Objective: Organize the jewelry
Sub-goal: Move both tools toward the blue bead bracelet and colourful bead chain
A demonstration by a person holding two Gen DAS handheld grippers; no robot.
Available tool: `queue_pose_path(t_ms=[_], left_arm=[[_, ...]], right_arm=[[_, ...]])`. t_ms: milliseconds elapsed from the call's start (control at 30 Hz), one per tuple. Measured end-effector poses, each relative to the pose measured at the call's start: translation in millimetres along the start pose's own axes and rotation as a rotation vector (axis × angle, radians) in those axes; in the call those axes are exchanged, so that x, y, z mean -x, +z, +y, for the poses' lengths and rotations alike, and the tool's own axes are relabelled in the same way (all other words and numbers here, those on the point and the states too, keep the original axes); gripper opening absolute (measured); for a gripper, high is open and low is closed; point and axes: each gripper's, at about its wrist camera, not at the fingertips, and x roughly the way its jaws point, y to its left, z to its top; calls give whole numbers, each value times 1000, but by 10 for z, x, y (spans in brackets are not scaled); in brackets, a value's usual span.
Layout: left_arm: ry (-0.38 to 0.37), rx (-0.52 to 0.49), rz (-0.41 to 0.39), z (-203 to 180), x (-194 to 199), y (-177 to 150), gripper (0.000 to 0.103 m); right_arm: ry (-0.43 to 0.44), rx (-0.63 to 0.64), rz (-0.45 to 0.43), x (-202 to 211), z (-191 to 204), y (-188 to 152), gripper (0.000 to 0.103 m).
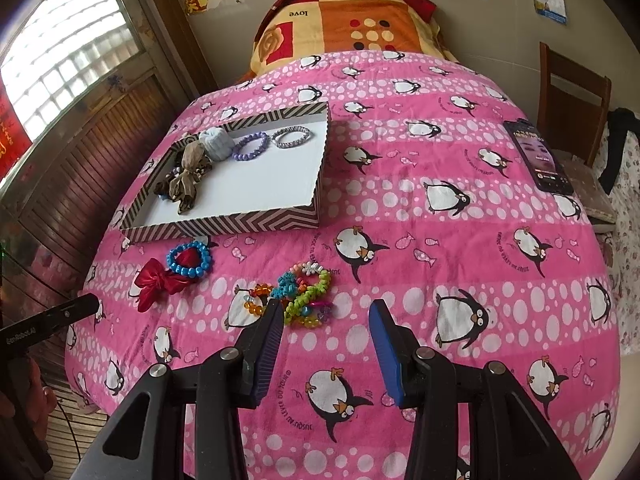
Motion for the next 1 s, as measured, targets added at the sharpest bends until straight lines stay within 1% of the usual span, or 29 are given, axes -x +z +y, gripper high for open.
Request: queue_pose_path(t_ms=[467,667,867,1000], left_arm=[[16,-6,20,3,-130,44,66],[-4,12,20,92,-153,91,66],[-73,56,55,204,-244,203,66],[-68,58,44,210,-318,339,66]], right_arm=[[-12,-11,19,-85,-50,43,42],[-17,-25,27,-117,-84,46,42],[-14,-40,36,-155,-142,53,42],[9,-38,40,-172,-162,45,42]])
